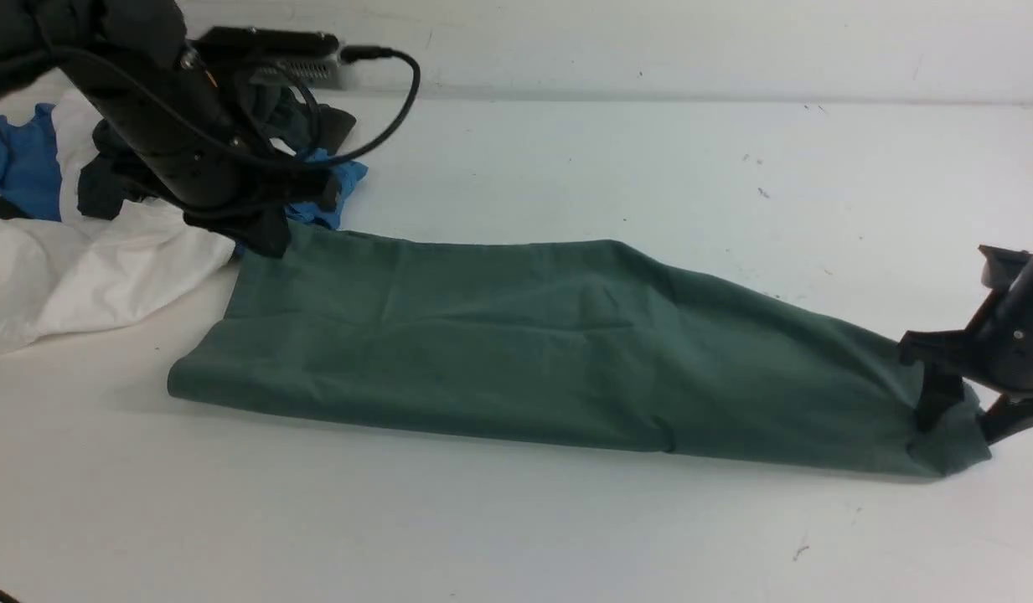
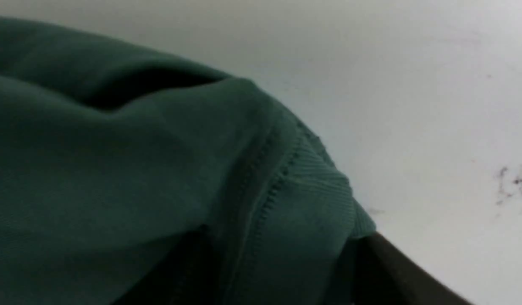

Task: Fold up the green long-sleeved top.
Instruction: Use the right arm to clamp the right edge of the fabric, then use the right arm to drag the right edge of the fabric to the left and folds it over the left edge

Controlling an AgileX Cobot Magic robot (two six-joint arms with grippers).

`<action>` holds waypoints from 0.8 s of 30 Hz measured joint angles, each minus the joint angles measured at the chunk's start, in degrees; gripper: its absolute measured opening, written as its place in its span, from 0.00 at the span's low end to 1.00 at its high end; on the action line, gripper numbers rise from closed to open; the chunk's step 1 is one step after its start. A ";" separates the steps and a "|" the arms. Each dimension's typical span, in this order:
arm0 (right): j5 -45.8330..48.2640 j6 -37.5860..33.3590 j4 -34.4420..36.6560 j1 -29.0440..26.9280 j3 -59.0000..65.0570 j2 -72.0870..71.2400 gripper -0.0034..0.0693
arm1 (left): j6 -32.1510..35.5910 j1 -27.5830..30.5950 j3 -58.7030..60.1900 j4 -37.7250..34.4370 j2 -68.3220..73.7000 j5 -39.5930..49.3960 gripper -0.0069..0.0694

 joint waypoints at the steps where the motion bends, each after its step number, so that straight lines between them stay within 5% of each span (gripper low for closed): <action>1: 0.00 -0.94 0.40 0.00 -0.07 0.12 0.44 | 0.05 0.00 0.00 0.00 -1.09 0.27 0.09; 2: 0.06 -2.48 1.31 0.00 -0.14 0.17 0.27 | 0.12 0.00 0.00 0.00 -3.04 0.58 0.09; 4: 1.19 -3.77 1.18 0.00 -0.69 0.18 0.13 | 0.31 0.00 0.00 0.44 -4.90 1.35 0.09; 15: 13.13 2.32 -23.09 -2.00 -13.08 -4.72 0.11 | 0.28 0.00 0.52 2.40 -11.15 4.60 0.09; 18: 13.26 2.53 -21.79 -2.00 -18.27 -5.67 0.11 | 0.27 0.00 0.52 2.40 -11.98 4.83 0.09; 24: 14.57 1.04 -6.73 2.00 -28.85 -8.46 0.11 | 0.27 0.00 0.52 2.59 -13.25 5.84 0.09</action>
